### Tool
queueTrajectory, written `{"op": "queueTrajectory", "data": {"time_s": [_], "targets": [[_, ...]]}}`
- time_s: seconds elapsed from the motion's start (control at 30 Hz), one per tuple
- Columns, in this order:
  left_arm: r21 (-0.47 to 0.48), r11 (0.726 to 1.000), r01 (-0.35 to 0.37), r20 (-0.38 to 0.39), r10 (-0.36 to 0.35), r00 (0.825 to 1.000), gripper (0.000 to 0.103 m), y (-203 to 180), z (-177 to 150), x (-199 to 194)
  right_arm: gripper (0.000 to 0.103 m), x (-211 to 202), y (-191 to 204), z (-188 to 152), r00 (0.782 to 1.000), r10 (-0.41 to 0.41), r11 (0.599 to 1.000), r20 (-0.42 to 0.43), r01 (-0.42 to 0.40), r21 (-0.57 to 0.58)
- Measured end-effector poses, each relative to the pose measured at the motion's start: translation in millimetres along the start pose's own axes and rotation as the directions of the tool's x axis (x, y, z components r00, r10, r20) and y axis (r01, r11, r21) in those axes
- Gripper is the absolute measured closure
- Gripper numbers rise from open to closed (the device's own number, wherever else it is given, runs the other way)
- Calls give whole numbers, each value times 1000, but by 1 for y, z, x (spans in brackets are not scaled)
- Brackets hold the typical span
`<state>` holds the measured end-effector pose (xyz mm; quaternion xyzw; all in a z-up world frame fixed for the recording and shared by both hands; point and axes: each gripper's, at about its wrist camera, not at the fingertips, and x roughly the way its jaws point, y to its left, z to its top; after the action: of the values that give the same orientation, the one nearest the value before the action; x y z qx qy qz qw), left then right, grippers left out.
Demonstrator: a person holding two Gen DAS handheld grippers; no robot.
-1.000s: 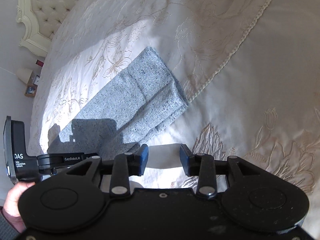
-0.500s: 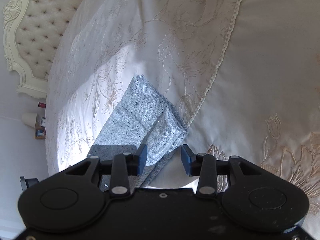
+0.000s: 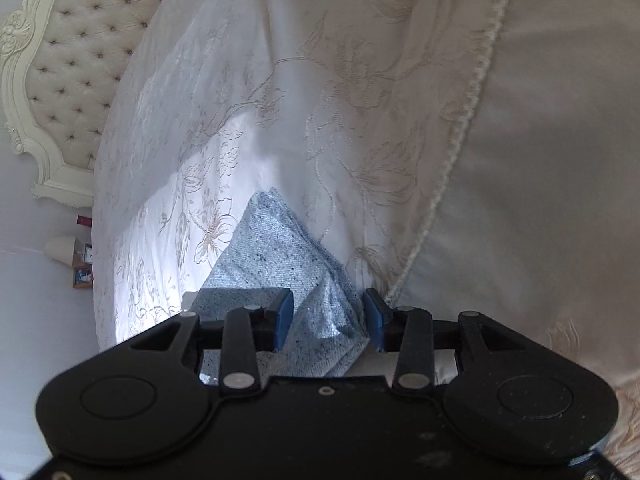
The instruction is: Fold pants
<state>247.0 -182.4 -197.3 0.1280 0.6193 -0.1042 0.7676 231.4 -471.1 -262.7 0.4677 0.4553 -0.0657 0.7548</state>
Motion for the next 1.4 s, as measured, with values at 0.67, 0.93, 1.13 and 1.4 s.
{"op": "queueTrajectory", "data": {"time_s": [0.67, 0.93, 1.13, 1.4], "targets": [[-61, 997, 55, 41, -52, 998, 75, 21, 6, -17, 92, 26, 58, 12, 996, -92, 941, -10, 83, -328], [-183, 983, 6, 80, 8, 997, 75, 63, 48, -1, 92, 1, 76, 8, 997, -67, 927, 25, 72, -369], [-108, 994, 4, 50, 2, 999, 76, 66, 67, 1, 92, -11, 84, 6, 998, -49, 925, 33, 58, -376], [-170, 982, 84, 73, -73, 995, 75, 99, 8, -41, 92, -23, 102, 0, 998, -38, 929, 54, 56, -366]]}}
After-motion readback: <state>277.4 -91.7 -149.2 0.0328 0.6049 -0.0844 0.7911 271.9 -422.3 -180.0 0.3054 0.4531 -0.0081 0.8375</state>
